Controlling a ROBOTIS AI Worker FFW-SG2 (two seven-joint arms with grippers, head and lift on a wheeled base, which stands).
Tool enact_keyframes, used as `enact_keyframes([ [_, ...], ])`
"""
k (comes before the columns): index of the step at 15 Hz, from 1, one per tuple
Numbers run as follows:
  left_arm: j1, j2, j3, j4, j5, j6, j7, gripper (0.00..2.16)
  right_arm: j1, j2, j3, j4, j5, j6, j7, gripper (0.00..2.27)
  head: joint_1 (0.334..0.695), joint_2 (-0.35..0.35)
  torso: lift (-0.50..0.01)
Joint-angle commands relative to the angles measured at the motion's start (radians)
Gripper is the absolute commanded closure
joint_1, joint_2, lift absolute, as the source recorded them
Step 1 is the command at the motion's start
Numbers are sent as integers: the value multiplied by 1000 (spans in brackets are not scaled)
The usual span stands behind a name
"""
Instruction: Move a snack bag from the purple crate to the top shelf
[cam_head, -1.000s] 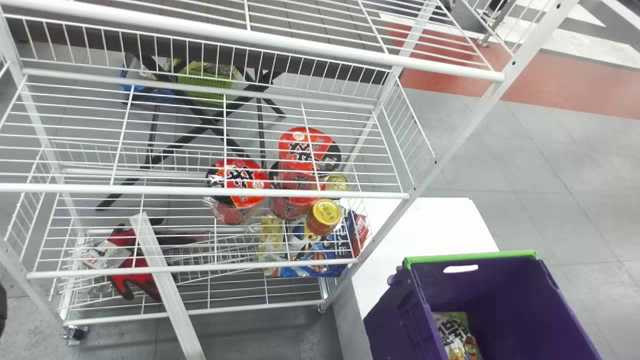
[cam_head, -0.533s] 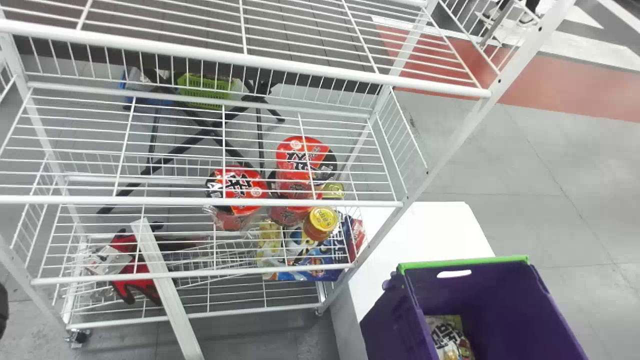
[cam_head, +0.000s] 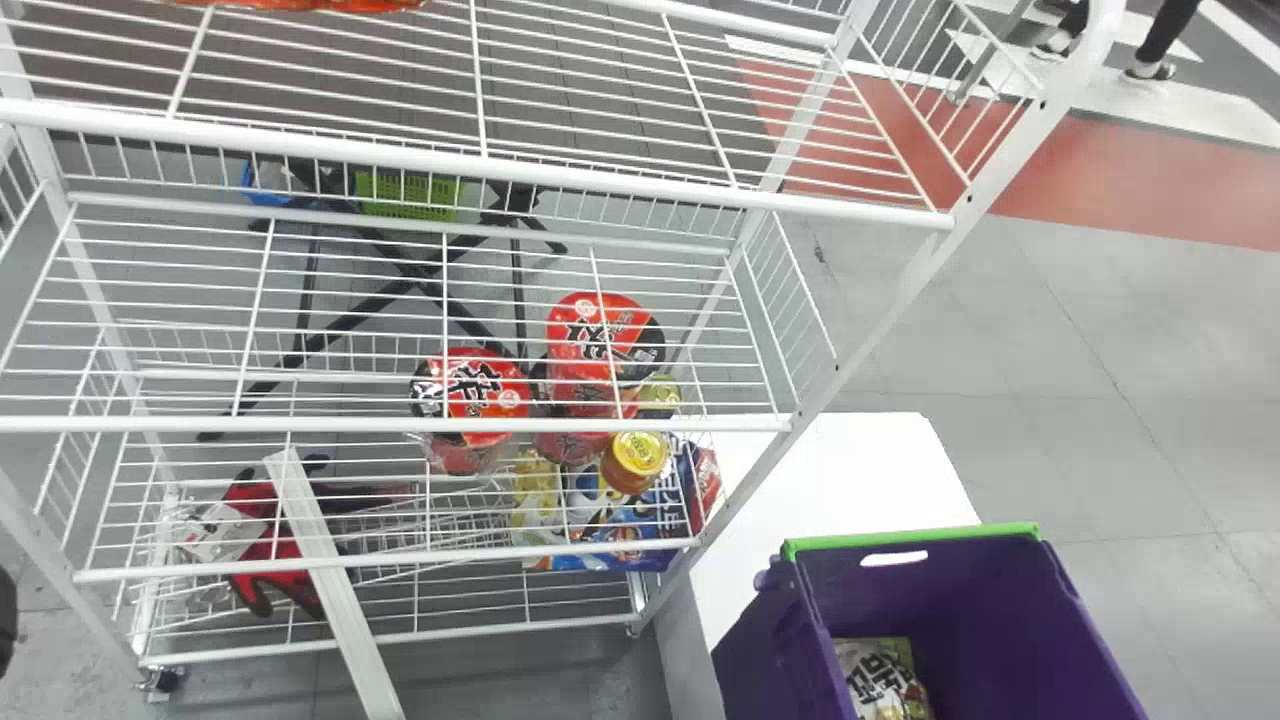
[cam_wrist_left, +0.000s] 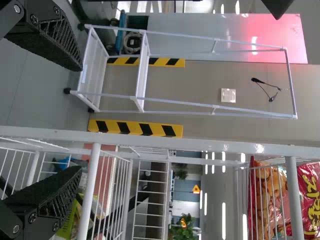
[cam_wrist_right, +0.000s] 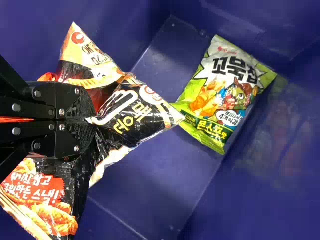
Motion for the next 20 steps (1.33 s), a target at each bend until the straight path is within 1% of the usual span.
enact_keyframes([
  [1, -8, 4, -8, 5, 2, 0, 0, 124, 0, 8, -8, -10, 1, 5, 5, 2256, 695, -350, -283],
  [20, -6, -1, -10, 8, 19, -9, 2, 124, 0, 10, -7, -15, 1, 5, 7, 2256, 695, -350, -208],
])
